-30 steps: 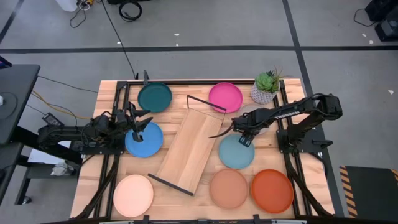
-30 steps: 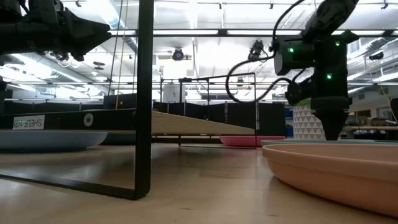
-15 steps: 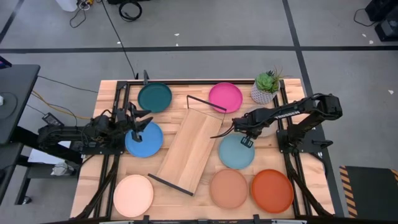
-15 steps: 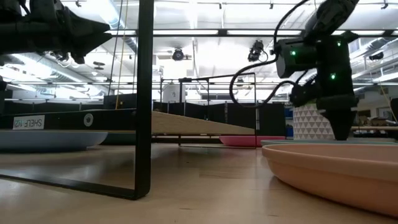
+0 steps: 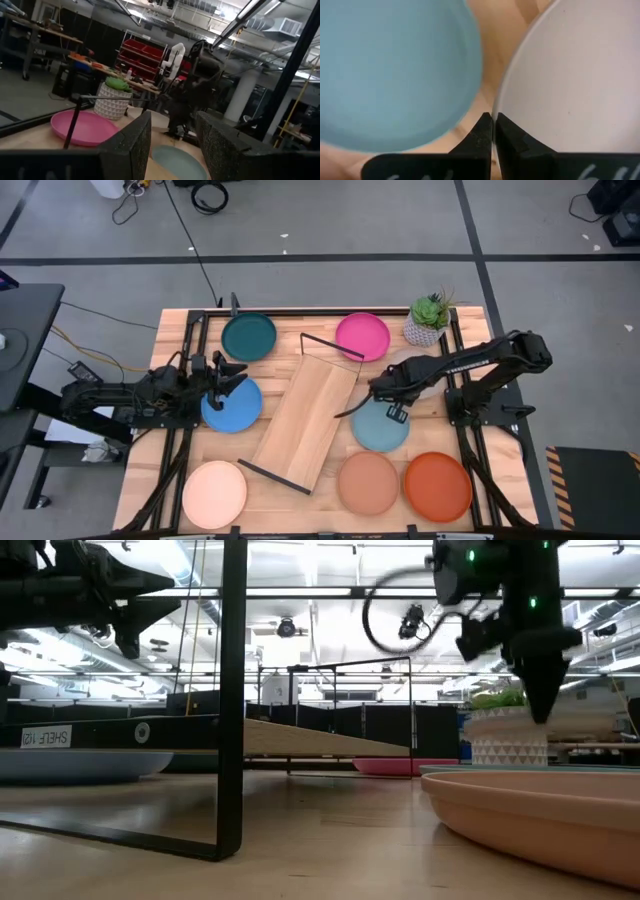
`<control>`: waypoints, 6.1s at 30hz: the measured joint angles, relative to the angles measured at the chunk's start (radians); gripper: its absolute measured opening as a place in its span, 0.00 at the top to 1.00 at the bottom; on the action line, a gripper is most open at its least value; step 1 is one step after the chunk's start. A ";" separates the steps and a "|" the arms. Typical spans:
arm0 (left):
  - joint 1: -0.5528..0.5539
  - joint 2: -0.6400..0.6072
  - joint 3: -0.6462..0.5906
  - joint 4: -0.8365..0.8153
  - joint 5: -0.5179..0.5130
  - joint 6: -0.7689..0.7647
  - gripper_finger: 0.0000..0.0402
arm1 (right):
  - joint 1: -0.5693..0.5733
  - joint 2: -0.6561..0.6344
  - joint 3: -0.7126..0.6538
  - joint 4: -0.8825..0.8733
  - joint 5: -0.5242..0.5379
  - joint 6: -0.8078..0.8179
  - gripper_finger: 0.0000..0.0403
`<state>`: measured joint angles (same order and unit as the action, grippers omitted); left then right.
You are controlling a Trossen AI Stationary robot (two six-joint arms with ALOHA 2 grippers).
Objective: Place and stack plates onto a shelf
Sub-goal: Put the gray plate on the shelf, then put the dark green plate on the shelf
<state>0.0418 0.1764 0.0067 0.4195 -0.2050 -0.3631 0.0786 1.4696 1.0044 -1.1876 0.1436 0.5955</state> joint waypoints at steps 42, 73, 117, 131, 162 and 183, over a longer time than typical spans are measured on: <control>0.000 0.000 0.000 -0.013 0.039 -0.121 0.60 | -0.019 0.529 0.555 0.334 -0.060 -0.733 0.92; 0.000 0.000 0.000 -0.112 0.045 0.165 0.60 | 0.211 0.034 0.035 0.456 0.111 -0.292 0.73; 0.357 1.127 0.837 -0.978 -0.041 0.095 0.57 | 0.220 -0.398 -0.851 1.659 0.435 -0.571 0.73; 0.440 1.457 0.890 -1.018 -0.020 0.325 0.52 | 0.220 -0.390 -0.860 1.688 0.375 -0.590 0.73; 0.363 1.494 1.053 -1.394 -0.085 0.418 0.96 | 0.220 -0.388 -0.863 1.677 0.355 -0.575 0.73; -0.228 1.286 1.363 -1.509 0.219 -0.096 0.95 | 0.219 -0.388 -0.863 1.771 0.364 -0.648 0.73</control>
<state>-0.1862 1.4622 1.3695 -1.0900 0.0137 -0.4594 0.2981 1.0817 0.1410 0.5838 0.5073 -0.0526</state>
